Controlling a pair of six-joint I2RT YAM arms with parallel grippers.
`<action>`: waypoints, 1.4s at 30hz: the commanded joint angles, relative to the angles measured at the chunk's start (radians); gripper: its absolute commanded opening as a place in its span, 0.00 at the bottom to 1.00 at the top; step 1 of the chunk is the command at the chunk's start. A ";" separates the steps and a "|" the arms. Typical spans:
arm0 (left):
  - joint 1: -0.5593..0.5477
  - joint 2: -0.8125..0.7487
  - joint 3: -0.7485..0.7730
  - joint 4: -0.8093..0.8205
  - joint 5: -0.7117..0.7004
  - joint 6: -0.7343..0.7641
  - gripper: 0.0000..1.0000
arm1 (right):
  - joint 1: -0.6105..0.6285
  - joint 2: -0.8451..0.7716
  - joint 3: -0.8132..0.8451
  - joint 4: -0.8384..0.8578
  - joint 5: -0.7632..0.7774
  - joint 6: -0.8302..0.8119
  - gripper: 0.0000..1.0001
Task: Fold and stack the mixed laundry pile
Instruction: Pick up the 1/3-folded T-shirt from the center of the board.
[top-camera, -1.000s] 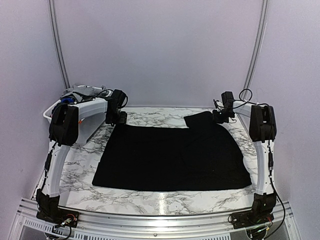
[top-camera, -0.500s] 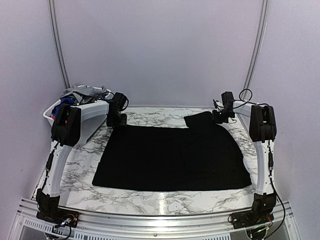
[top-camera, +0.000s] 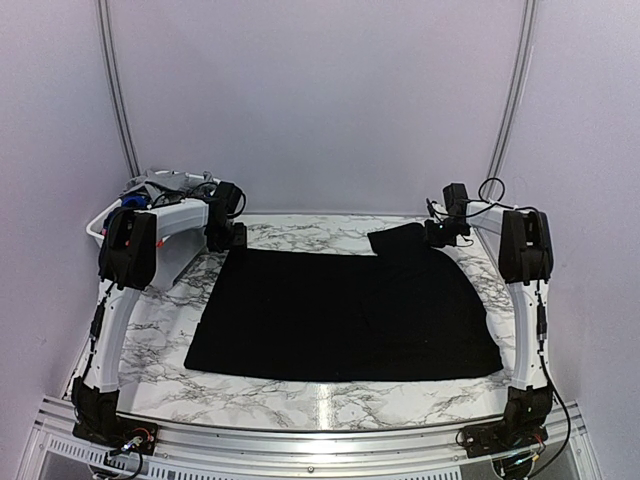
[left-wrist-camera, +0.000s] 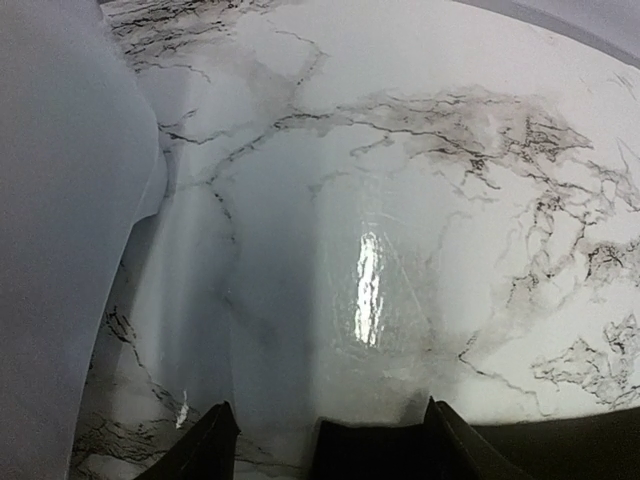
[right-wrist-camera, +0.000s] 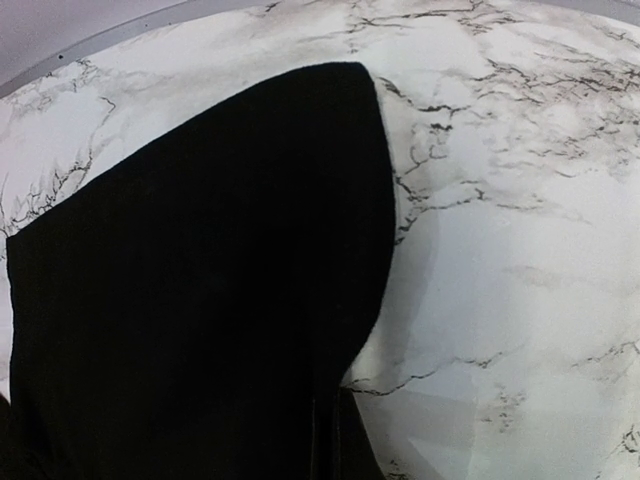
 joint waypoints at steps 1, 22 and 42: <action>0.025 0.009 -0.007 -0.001 0.039 -0.013 0.66 | -0.005 0.012 0.006 -0.036 -0.020 0.017 0.00; 0.007 0.072 -0.017 -0.032 0.146 0.021 0.29 | -0.005 0.002 0.007 -0.033 -0.050 0.032 0.00; 0.031 -0.033 -0.123 0.000 0.223 -0.102 0.39 | -0.005 -0.015 -0.007 -0.026 -0.050 0.035 0.00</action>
